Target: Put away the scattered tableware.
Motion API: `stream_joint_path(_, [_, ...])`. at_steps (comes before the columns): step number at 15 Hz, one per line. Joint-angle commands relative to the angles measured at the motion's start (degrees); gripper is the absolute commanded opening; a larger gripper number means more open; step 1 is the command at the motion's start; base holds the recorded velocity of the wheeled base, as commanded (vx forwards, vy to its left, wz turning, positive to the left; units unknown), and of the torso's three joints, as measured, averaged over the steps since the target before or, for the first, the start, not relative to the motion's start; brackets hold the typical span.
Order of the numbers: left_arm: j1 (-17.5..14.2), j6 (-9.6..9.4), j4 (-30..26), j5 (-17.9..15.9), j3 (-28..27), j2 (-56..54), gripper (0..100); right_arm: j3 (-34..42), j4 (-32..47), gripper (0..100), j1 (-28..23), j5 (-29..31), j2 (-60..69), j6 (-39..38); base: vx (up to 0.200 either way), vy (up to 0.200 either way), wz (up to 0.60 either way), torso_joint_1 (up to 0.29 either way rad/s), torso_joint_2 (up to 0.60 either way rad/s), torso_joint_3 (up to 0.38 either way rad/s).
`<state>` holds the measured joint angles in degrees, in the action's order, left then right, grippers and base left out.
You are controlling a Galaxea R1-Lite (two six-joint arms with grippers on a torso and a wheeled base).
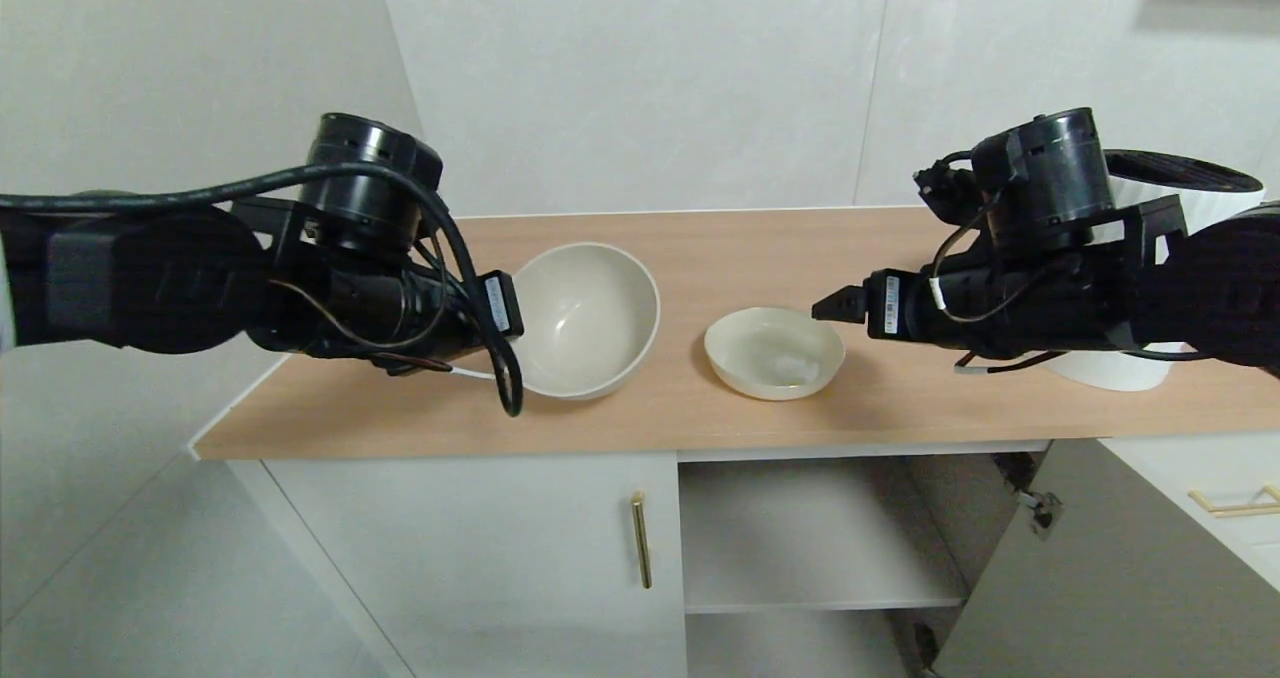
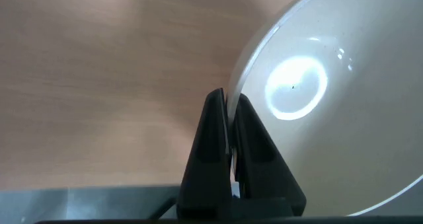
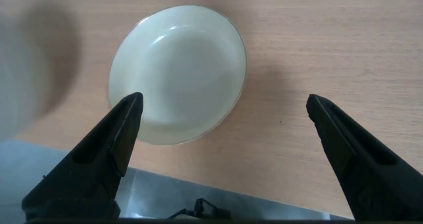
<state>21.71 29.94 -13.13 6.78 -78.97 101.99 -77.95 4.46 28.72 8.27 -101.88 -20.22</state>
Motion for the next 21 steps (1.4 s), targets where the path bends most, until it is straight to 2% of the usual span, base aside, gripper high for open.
stream_joint_path(1, [0.0, 0.03, 0.0, -0.2, 1.3, -8.1, 0, -0.9, 0.0, 100, 0.1, 1.3, -2.5, 0.0, 0.0, 0.0, 0.0, 0.0, 0.0, 0.0])
stream_joint_path(6, [0.1, -0.15, 0.0, -0.4, 2.4, -13.1, 0, -4.3, 0.0, 100, 1.7, 11.6, -10.1, -0.3, 0.0, 0.0, 0.0, 0.0, 0.0, 0.0])
stream_joint_path(11, [0.2, -0.15, 0.0, -0.4, 2.5, -13.2, 0, -4.1, -2.9, 100, 1.9, 11.8, -11.9, -0.3, 0.0, 0.0, 0.0, 0.0, 0.0, 0.0])
stream_joint_path(12, [0.2, -0.15, 0.0, -0.4, 2.5, -13.2, 0, -4.1, -3.0, 0, 1.9, 11.8, -12.0, -0.3, 0.0, 0.0, 0.0, 0.0, 0.0, 0.0])
stream_joint_path(19, [0.3, -0.15, 0.0, -0.4, 2.5, -13.4, 0, -4.2, -3.0, 0, 2.5, 11.7, -11.1, -1.7, 0.0, 0.0, 0.0, 0.0, 0.0, 0.0])
stream_joint_path(21, [1.6, -0.32, -0.1, -0.4, 4.4, -14.3, 0, -3.1, -2.4, 0, 2.5, 11.2, -6.7, -2.3, 0.0, 0.0, 0.0, 0.0, 0.0, 0.0])
